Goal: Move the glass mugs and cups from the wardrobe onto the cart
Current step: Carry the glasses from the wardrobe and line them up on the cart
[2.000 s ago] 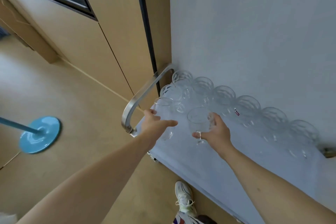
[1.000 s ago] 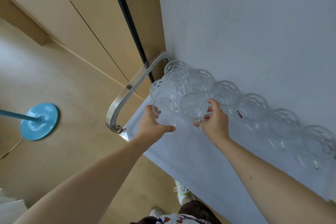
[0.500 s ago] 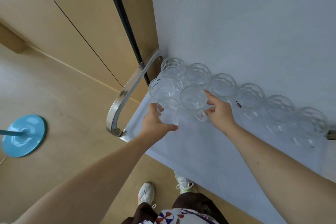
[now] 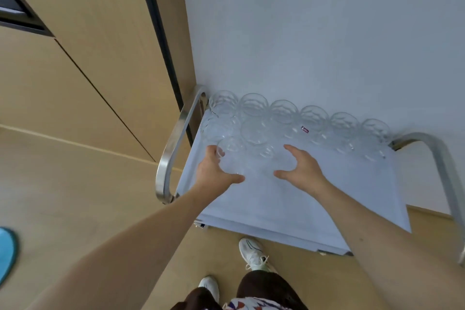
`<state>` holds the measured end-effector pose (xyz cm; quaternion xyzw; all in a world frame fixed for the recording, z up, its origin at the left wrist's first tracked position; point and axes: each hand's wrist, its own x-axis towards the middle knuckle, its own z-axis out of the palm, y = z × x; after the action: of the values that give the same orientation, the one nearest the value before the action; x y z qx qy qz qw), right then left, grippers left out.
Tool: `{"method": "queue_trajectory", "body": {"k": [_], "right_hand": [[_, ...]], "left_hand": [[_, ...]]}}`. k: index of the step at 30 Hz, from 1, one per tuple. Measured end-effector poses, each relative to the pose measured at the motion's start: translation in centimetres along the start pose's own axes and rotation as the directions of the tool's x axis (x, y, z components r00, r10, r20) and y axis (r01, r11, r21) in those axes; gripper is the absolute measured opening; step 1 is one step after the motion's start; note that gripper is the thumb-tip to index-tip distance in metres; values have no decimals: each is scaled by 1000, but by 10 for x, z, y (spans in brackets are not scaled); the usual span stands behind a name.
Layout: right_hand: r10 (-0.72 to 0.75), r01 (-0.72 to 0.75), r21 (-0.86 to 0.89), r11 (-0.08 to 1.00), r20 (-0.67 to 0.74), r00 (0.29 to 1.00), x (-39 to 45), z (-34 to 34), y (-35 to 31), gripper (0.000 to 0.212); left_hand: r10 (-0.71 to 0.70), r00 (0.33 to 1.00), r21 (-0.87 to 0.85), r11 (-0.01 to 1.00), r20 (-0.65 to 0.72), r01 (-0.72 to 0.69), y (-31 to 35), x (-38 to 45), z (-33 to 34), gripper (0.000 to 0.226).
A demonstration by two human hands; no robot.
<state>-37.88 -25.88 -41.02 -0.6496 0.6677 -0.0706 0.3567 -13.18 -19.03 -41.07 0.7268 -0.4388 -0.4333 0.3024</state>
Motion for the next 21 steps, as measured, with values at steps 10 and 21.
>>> {"method": "queue_trajectory", "body": {"k": [10, 21], "right_hand": [[55, -56, -91, 994, -4, 998, -79, 30, 4, 105], [53, -45, -121, 992, 61, 997, -130, 54, 37, 102]], "left_hand": [[26, 997, 6, 1000, 70, -26, -28, -31, 2, 77], [-40, 997, -43, 998, 66, 43, -60, -78, 33, 79]]}}
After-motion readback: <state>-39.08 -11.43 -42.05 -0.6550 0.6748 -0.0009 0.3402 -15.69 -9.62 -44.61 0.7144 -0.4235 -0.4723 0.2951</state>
